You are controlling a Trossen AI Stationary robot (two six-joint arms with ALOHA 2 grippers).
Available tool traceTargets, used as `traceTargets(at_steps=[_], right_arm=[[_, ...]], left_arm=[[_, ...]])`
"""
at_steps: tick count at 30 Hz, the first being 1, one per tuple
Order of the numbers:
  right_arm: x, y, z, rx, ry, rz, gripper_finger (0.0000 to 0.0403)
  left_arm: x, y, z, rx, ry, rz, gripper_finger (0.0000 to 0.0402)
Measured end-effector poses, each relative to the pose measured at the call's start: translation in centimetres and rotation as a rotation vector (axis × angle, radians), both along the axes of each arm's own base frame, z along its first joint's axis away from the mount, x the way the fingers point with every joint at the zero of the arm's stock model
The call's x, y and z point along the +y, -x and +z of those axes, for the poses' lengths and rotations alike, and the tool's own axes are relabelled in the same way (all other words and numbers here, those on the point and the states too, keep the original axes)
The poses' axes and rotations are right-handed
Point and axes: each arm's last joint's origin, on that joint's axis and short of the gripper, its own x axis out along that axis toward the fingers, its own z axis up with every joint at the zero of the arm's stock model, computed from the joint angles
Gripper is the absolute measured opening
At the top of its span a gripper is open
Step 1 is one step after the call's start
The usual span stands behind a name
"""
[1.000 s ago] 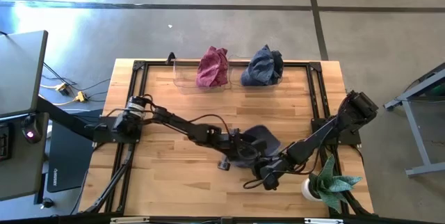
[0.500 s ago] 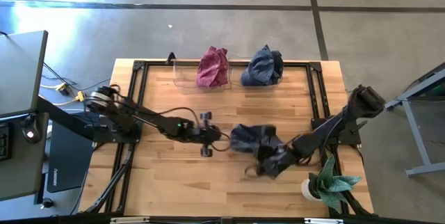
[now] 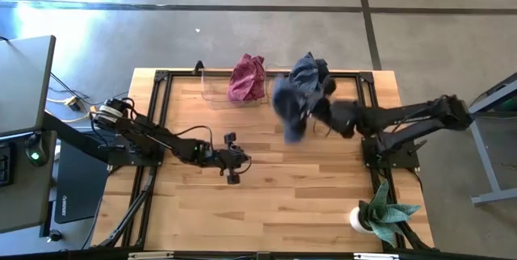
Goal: Pick & Place hat
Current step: Put the blue cap into the right transparent bin
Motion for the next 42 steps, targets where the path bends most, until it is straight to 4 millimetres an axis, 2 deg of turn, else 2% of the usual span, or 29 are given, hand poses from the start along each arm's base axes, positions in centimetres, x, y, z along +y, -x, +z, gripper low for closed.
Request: traceTargets(at_steps=[4, 8, 12, 16, 20, 26, 34, 42], right_arm=[[-3.8, 0.1, 1.9, -0.105, 0.115, -0.087, 0.0001], [-8.0, -0.1, 2.1, -0.189, 0.146, -0.140, 0.0001], [-11.9, -1.5, 0.6, -0.238, 0.162, -0.150, 0.0001], [-14.5, -3.5, -2.2, -0.233, 0.197, -0.175, 0.0000], [-15.2, -5.3, -5.2, -0.103, 0.237, -0.169, 0.0000], [-14.4, -6.7, -8.6, 0.154, 0.209, -0.158, 0.0000], [-13.2, -6.4, -11.0, 0.435, 0.162, -0.233, 0.0001], [-13.4, -5.1, -12.9, 0.554, 0.010, -0.311, 0.0030]], left_arm=[[0.0, -0.1, 0.2, -0.019, -0.003, 0.004, 0.0000], [0.0, -0.1, 0.2, -0.022, -0.006, 0.006, 0.0000], [0.0, -0.1, 0.2, -0.021, -0.011, 0.004, 0.0000], [0.0, -0.1, 0.2, -0.020, -0.016, 0.007, 0.0000], [0.1, -0.1, 0.2, -0.013, -0.019, 0.008, 0.0000], [0.0, 0.0, 0.1, -0.001, -0.013, -0.004, 0.0000], [0.0, 0.0, 0.0, 0.011, -0.010, -0.009, 0.0000], [0.0, 0.0, 0.0, 0.009, -0.003, -0.005, 0.0000]])
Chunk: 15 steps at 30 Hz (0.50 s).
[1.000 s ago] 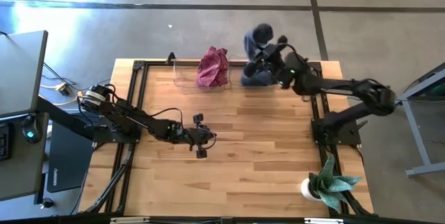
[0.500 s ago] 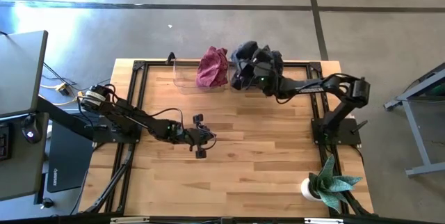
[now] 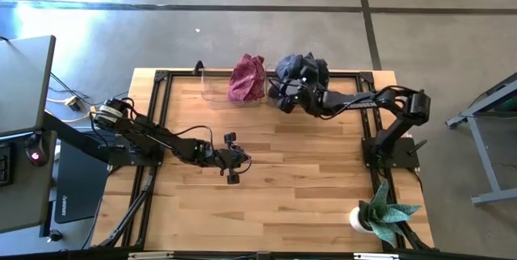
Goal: Pick & Place hat
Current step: Put the blue cap into the right transparent bin
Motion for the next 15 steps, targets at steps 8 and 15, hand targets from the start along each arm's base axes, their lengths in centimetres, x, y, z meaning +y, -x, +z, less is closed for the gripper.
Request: traceTargets(at_steps=[8, 15], right_arm=[[0.8, 1.3, 2.6, -0.051, -0.020, 0.034, 0.0129], [2.5, 4.8, 7.8, -0.311, -0.190, 0.126, 0.0209]], left_arm=[[0.0, 0.0, 0.0, -0.001, -0.001, 0.002, 0.0000], [0.0, 0.0, 0.1, -0.009, 0.001, 0.002, 0.0000]])
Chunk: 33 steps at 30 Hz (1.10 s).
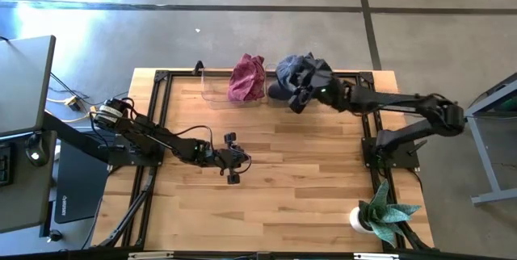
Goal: Pick & Place hat
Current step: Put the blue cap into the right transparent bin
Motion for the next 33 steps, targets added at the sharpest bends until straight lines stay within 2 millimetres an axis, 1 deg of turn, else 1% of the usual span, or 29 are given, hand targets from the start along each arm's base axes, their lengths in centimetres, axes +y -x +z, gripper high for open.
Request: traceTargets(at_steps=[2, 4, 7, 9, 12, 16, 19, 21, 24, 26, 29, 33], right_arm=[[0.0, 0.5, 0.9, -0.096, -0.076, 0.070, 0.0214], [-0.2, 0.4, 1.3, -0.146, -0.108, 0.122, 0.0213], [-0.9, -0.5, 1.5, -0.138, -0.115, 0.120, 0.0215], [-1.7, -1.4, 1.6, -0.093, -0.141, 0.109, 0.0225], [-3.8, -2.7, 2.4, -0.022, -0.231, 0.026, 0.0253], [-7.3, -3.7, 2.8, 0.076, -0.397, -0.163, 0.0291], [-9.1, -4.2, 2.4, 0.130, -0.506, -0.255, 0.0296], [-9.8, -4.5, 2.0, 0.156, -0.570, -0.270, 0.0290], [-10.2, -4.9, 1.0, 0.185, -0.622, -0.262, 0.0261], [-10.3, -4.9, 0.5, 0.186, -0.644, -0.250, 0.0228], [-10.3, -5.0, 0.3, 0.176, -0.668, -0.224, 0.0160], [-10.4, -4.9, 0.4, 0.202, -0.641, -0.177, 0.0043]], left_arm=[[0.0, 0.0, 0.1, -0.008, 0.002, 0.000, 0.0000], [0.0, -0.1, 0.2, -0.022, 0.002, -0.002, 0.0000], [-0.1, -0.2, 0.4, -0.039, -0.009, -0.013, 0.0000], [-0.1, -0.3, 0.4, -0.046, -0.014, -0.016, 0.0000], [0.0, -0.3, 0.4, -0.044, -0.017, -0.014, 0.0000], [0.0, -0.3, 0.4, -0.040, -0.027, -0.019, 0.0000], [0.0, -0.2, 0.3, -0.033, -0.031, -0.022, 0.0000], [0.0, -0.2, 0.3, -0.032, -0.031, -0.022, 0.0000], [0.0, -0.2, 0.3, -0.029, -0.032, -0.023, 0.0000], [0.0, -0.2, 0.3, -0.024, -0.031, -0.025, 0.0000], [0.0, -0.2, 0.2, -0.020, -0.031, -0.028, 0.0000], [0.0, -0.2, 0.2, -0.017, -0.031, -0.028, 0.0000]])
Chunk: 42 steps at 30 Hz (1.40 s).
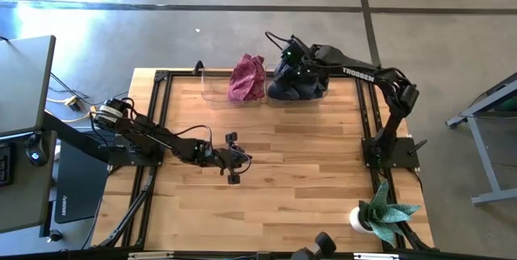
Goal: Pick & Place hat
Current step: Put the blue cap into the right transparent bin
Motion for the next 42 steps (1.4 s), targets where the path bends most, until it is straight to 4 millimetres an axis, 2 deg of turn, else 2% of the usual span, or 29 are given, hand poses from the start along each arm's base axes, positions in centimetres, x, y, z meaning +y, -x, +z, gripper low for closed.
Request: traceTargets(at_steps=[2, 6, 10, 13, 17, 21, 23, 26, 31, 35, 39, 42], right_arm=[[0.0, 0.1, 0.4, 0.002, 0.044, 0.028, 0.0013], [0.1, 0.4, 1.9, -0.031, 0.125, 0.028, 0.0030], [0.7, 1.0, 3.2, -0.089, 0.229, 0.086, 0.0010], [1.9, 1.8, 2.3, -0.129, 0.295, 0.149, 0.0009], [3.5, 3.7, -0.7, -0.115, 0.360, 0.241, 0.0021], [4.5, 5.7, -3.2, -0.110, 0.420, 0.278, 0.0016], [4.9, 6.5, -3.7, -0.105, 0.468, 0.267, 0.0012], [5.2, 7.3, -3.1, -0.069, 0.578, 0.263, 0.0015], [6.0, 8.1, 0.2, -0.037, 0.693, 0.172, 0.0071], [7.1, 8.1, 2.3, -0.102, 0.653, 0.196, 0.0136], [8.8, 7.4, 2.1, -0.168, 0.539, 0.396, 0.0178], [10.3, 6.4, 0.5, -0.229, 0.420, 0.588, 0.0178]], left_arm=[[0.0, 0.0, 0.0, 0.002, -0.001, 0.000, 0.0000], [0.0, 0.1, -0.1, 0.015, -0.004, 0.000, 0.0000], [0.0, 0.1, -0.1, 0.016, -0.004, 0.000, 0.0000], [0.0, 0.2, -0.2, 0.029, 0.001, 0.000, 0.0000], [0.1, 0.2, -0.3, 0.039, 0.007, 0.007, 0.0000], [0.0, 0.2, -0.3, 0.033, 0.011, 0.008, 0.0000], [0.0, 0.2, -0.3, 0.032, 0.011, 0.008, 0.0000], [0.0, 0.2, -0.2, 0.026, 0.012, 0.008, 0.0000], [0.0, 0.2, -0.2, 0.025, 0.012, 0.010, 0.0000], [0.1, 0.2, -0.2, 0.024, 0.008, 0.014, 0.0000], [0.1, 0.2, -0.2, 0.024, 0.008, 0.014, 0.0000], [0.1, 0.2, -0.2, 0.024, 0.009, 0.014, 0.0000]])
